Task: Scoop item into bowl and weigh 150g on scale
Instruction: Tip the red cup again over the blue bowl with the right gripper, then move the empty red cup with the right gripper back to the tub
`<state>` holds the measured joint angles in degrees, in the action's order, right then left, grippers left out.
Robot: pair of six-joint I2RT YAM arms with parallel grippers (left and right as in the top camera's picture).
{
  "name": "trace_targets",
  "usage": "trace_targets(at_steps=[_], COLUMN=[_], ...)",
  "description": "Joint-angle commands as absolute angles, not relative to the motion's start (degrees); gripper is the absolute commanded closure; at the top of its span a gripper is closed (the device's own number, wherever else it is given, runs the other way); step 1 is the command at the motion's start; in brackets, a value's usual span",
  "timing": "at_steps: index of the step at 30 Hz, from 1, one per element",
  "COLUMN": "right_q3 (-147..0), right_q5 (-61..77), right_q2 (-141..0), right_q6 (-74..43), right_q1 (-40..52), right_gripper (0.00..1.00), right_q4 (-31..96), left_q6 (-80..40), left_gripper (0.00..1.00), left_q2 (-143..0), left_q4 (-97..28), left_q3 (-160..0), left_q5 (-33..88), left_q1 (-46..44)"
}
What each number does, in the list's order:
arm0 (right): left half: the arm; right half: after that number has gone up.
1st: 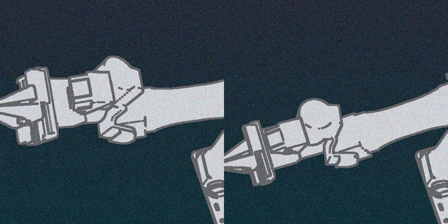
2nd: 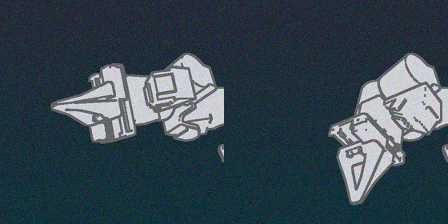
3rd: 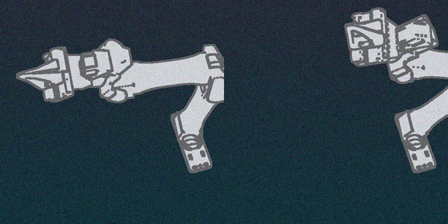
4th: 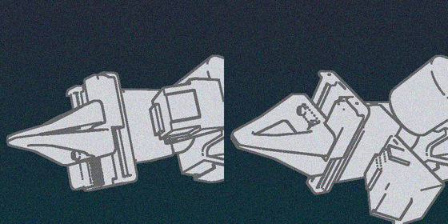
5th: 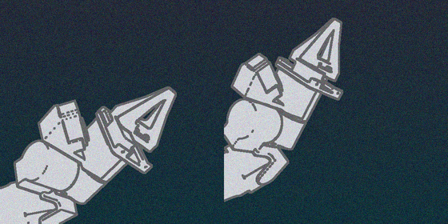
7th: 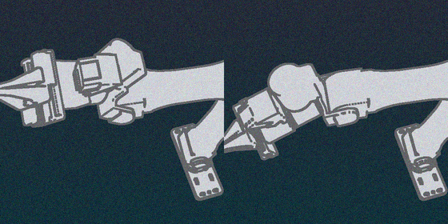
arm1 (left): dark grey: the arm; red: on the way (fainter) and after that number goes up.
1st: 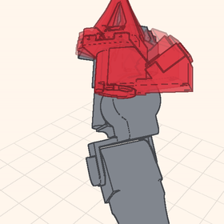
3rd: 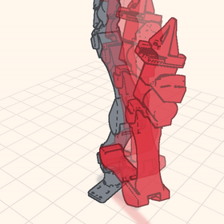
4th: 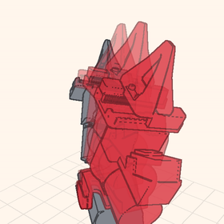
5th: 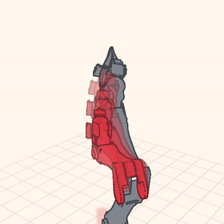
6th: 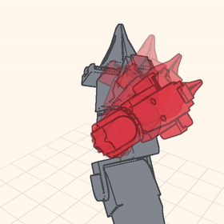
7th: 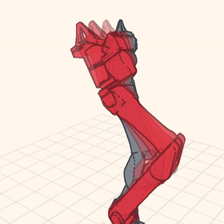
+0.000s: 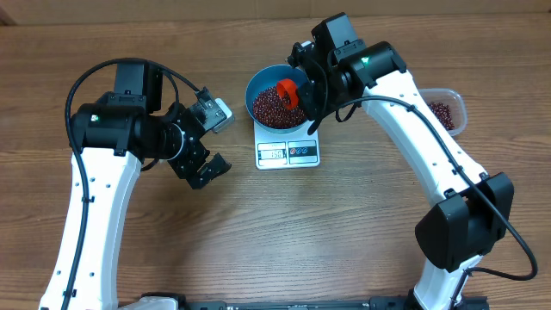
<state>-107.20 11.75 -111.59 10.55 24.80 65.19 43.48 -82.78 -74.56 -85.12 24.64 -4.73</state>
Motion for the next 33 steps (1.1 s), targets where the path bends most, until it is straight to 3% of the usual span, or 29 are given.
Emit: trace_targets(at_steps=[1,33], right_q3=[-108.84,-109.75], right_q5=[11.64,23.11], right_q2=[-108.97,-107.22], right_q6=[10.31,8.75], right_q1=[24.75,21.89], right_gripper=[0.96,0.96], right_q4=[64.84,65.12], left_q6=[43.07,43.07], left_gripper=[0.0,0.0], left_q2=[-82.08,-82.08], left_q4=[-74.54,-74.54], left_q3=[-86.26,-86.26], left_q5=[24.91,24.91], left_q1=[-4.51,-4.51])
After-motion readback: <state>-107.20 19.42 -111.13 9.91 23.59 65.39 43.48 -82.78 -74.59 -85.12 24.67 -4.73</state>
